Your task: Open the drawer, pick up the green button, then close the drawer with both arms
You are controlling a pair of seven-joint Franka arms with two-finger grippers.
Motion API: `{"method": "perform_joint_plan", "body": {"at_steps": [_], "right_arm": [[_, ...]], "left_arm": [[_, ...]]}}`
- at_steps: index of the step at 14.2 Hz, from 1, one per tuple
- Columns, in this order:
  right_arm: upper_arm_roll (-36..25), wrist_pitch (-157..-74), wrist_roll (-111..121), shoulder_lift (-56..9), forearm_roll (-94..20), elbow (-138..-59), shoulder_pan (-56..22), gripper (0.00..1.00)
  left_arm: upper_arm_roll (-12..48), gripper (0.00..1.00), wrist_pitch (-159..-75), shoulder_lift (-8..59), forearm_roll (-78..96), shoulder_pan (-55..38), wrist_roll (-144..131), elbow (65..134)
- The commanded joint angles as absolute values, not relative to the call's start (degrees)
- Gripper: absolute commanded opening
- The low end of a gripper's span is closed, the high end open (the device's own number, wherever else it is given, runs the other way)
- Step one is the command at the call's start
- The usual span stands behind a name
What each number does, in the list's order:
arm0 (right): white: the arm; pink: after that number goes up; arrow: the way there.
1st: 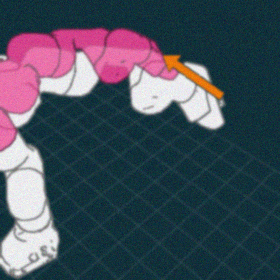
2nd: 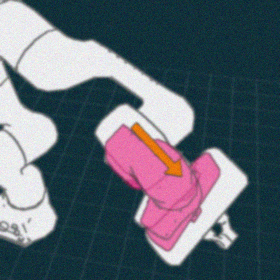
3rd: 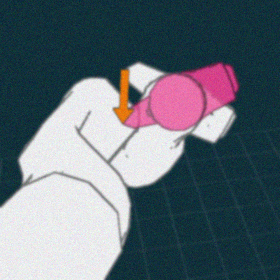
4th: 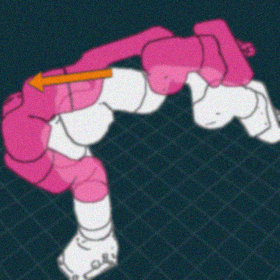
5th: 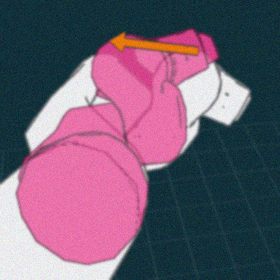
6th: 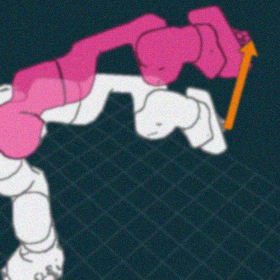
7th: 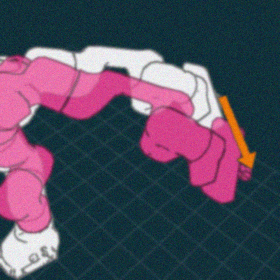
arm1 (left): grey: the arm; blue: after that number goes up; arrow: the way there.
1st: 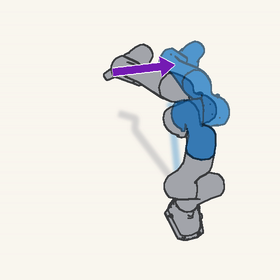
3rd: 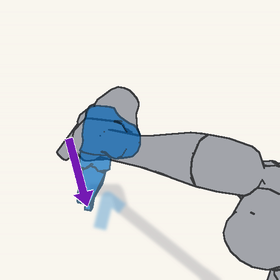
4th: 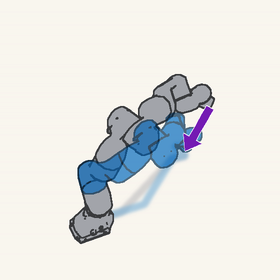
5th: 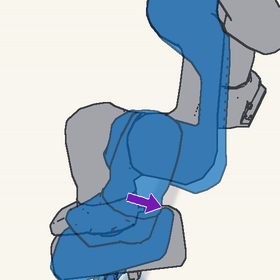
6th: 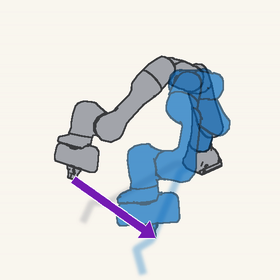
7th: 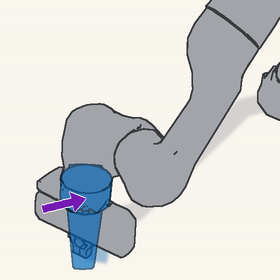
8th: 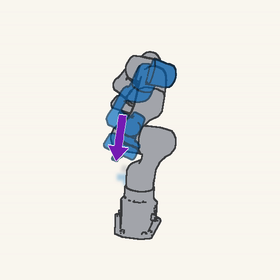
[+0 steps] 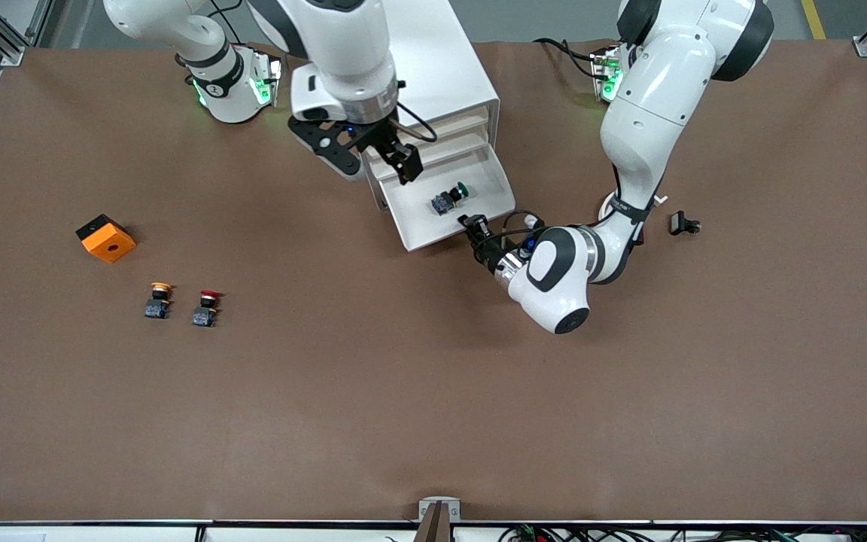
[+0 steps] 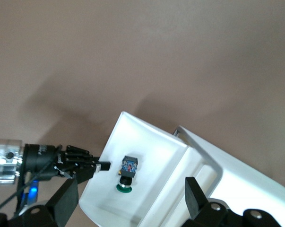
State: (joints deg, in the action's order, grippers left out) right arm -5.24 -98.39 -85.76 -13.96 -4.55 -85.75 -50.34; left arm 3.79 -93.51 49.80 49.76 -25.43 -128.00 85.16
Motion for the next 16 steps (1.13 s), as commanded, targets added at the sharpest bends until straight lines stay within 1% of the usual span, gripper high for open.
{"method": "perform_joint_plan", "body": {"at_steps": [1, 4, 8, 11, 13, 16], "right_arm": [[-5.9, -100.4, -90.1, -17.7, -4.5, -84.3, -53.6, 1.0], [-5.9, -103.9, -94.5, -21.1, -4.6, -84.5, -56.0, 1.0], [-5.9, -106.8, -94.7, -25.0, -4.7, -85.9, -56.2, 1.0], [-5.9, -112.7, -94.7, -26.3, -4.7, -90.1, -56.0, 1.0], [-5.9, -117.2, -94.7, -27.2, -4.7, -92.5, -56.2, 1.0], [-5.9, -118.0, -94.7, -29.1, -4.7, -92.5, -56.4, 1.0]], "left_arm": [[2.8, 1.0, -93.7, 50.2, 49.3, -25.0, -128.4, 83.7], [2.8, 1.0, -93.3, 49.9, 49.3, -23.4, -128.4, 81.8], [2.5, 1.0, -93.1, 49.4, 46.9, -21.6, -128.3, 77.4], [2.4, 1.0, -91.9, 48.8, 41.9, -21.2, -128.2, 73.5], [0.9, 1.0, -92.0, 47.7, 39.5, -21.3, -128.1, 72.9], [-1.0, 1.0, -92.2, 44.7, 39.0, -21.0, -126.5, 72.3]]}}
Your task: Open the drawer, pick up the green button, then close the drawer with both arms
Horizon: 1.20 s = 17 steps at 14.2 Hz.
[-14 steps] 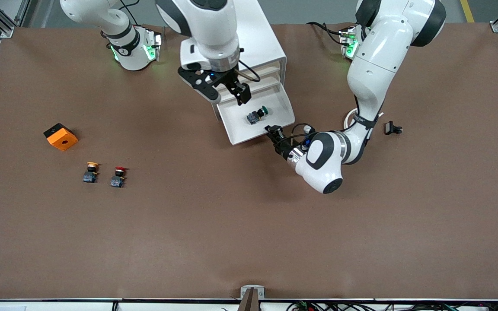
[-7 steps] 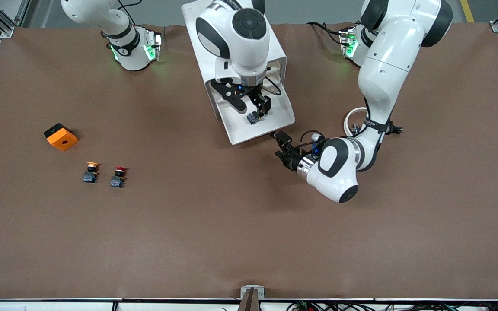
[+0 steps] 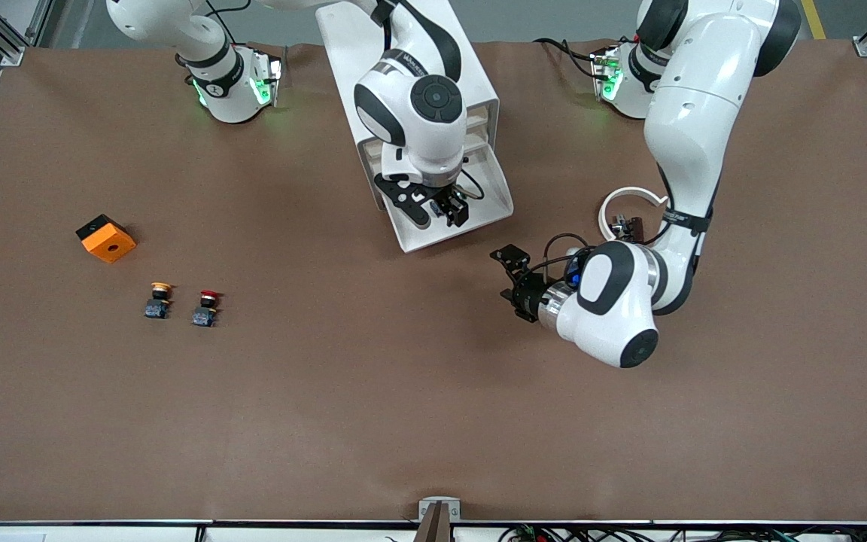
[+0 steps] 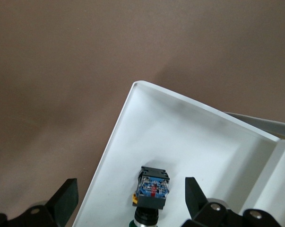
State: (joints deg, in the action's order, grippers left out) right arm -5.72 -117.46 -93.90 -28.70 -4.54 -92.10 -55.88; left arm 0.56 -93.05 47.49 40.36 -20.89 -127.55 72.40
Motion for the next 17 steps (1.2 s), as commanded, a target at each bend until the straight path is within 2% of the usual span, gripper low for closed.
{"method": "perform_joint_plan", "body": {"at_steps": [1, 6, 11, 17], "right_arm": [[-5.9, -118.0, -94.7, -29.2, -4.7, -92.5, -56.5, 1.0], [-5.9, -118.4, -94.7, -31.3, -5.1, -92.6, -57.7, 1.0], [-5.8, -118.7, -94.7, -32.0, -6.0, -92.6, -58.3, 1.0], [-5.8, -119.7, -94.7, -33.1, -8.0, -92.8, -58.4, 1.0]], "left_arm": [[-1.9, 1.0, -92.2, 43.7, 38.8, -21.1, -125.7, 72.2], [-2.1, 1.0, -92.0, 36.9, 22.9, -22.1, -116.8, 72.3], [1.1, 1.0, -91.8, 33.9, 14.1, -23.3, -104.6, 73.3], [7.8, 1.0, -91.9, 30.2, 4.1, -23.2, -87.2, 78.7]]}}
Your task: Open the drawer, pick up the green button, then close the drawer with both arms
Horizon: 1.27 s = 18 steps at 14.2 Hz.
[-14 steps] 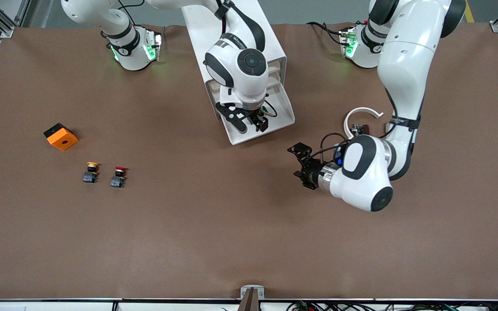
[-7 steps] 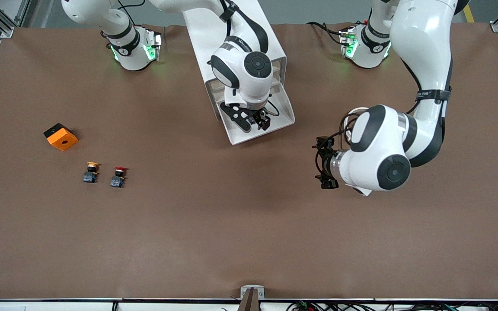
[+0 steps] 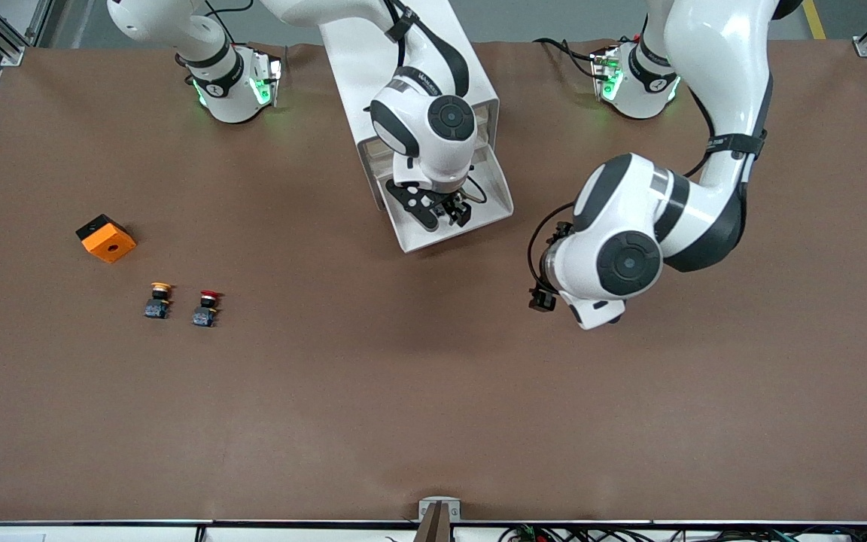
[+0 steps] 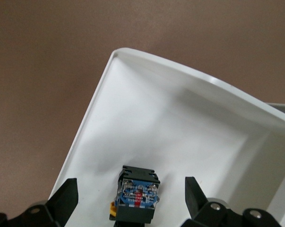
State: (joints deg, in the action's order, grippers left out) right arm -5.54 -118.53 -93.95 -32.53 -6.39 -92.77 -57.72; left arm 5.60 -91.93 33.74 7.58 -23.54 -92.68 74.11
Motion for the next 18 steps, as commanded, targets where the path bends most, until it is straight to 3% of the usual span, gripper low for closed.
{"method": "perform_joint_plan", "body": {"at_steps": [1, 4, 8, 10, 15, 18], "right_arm": [[-5.8, -119.9, -94.6, -33.5, -8.0, -92.7, -58.6, 1.0], [-5.8, -121.3, -94.6, -34.3, -8.1, -92.6, -59.2, 0.79], [-5.8, -121.2, -94.5, -34.3, -8.1, -92.5, -59.2, 0.27], [-5.8, -121.1, -94.1, -34.3, -8.0, -92.4, -59.2, 0.12], [-5.8, -119.5, -94.0, -33.9, -8.1, -91.0, -58.2, 0.1], [-5.8, -112.4, -93.6, -33.8, -8.2, -86.5, -56.0, 0.1]], "left_arm": [[8.9, 1.0, -91.9, 29.6, 2.0, -23.1, -83.8, 80.1], [10.5, 1.0, -92.3, 28.9, -0.2, -23.1, -77.5, 82.9], [11.2, 1.0, -92.3, 28.8, -2.6, -23.2, -72.4, 84.8], [12.7, 1.0, -92.9, 28.9, -4.6, -22.8, -69.9, 85.9], [12.7, 1.0, -106.7, 26.4, -5.2, -22.6, -67.0, 95.7], [12.7, 1.0, -113.4, 26.4, -5.2, -22.6, -66.9, 99.5]]}}
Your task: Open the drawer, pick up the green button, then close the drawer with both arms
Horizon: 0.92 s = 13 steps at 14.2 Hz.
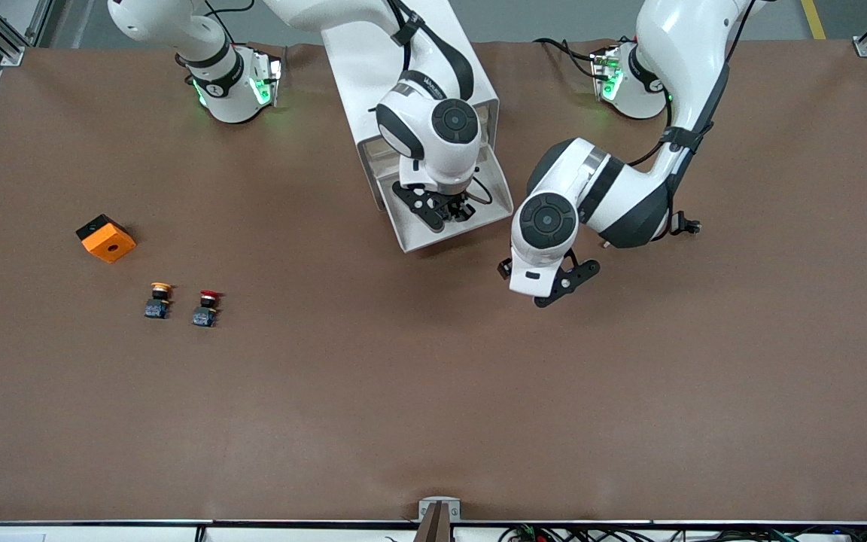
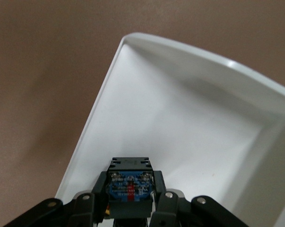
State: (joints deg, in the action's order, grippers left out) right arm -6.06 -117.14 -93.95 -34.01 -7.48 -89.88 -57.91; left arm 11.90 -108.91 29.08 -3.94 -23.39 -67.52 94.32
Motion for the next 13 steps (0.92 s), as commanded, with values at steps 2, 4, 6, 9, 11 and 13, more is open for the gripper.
{"method": "perform_joint_plan", "body": {"at_steps": [2, 4, 6, 9, 11, 13], "right_arm": [[-5.8, -107.3, -91.4, -32.7, -8.2, -84.6, -54.2, 0.1], [-5.8, -101.2, -86.1, -30.5, -9.0, -83.6, -51.4, 0.1], [-5.9, -96.2, -78.9, -28.0, -9.8, -83.3, -47.8, 0.1], [-6.2, -89.9, -66.7, -24.5, -9.8, -83.4, -42.3, 0.1], [-6.2, -87.5, -59.2, -23.2, -9.6, -83.6, -38.4, 0.1], [-6.3, -86.2, -51.5, -22.4, -9.2, -84.0, -34.8, 0.1]], "left_arm": [[12.7, 1.0, -118.3, 26.5, -5.3, -22.8, -66.3, 102.6], [12.7, 1.0, -122.8, 26.5, -5.3, -23.0, -65.0, 105.5], [12.7, 1.0, -126.5, 26.7, -5.3, -23.4, -64.6, 107.2], [12.7, 1.0, -129.4, 29.0, -5.2, -26.4, -64.7, 107.4], [12.8, 1.0, -130.6, 30.3, -5.2, -27.3, -65.0, 107.3], [13.2, 1.0, -131.7, 31.5, -5.2, -29.2, -65.0, 107.3]]}}
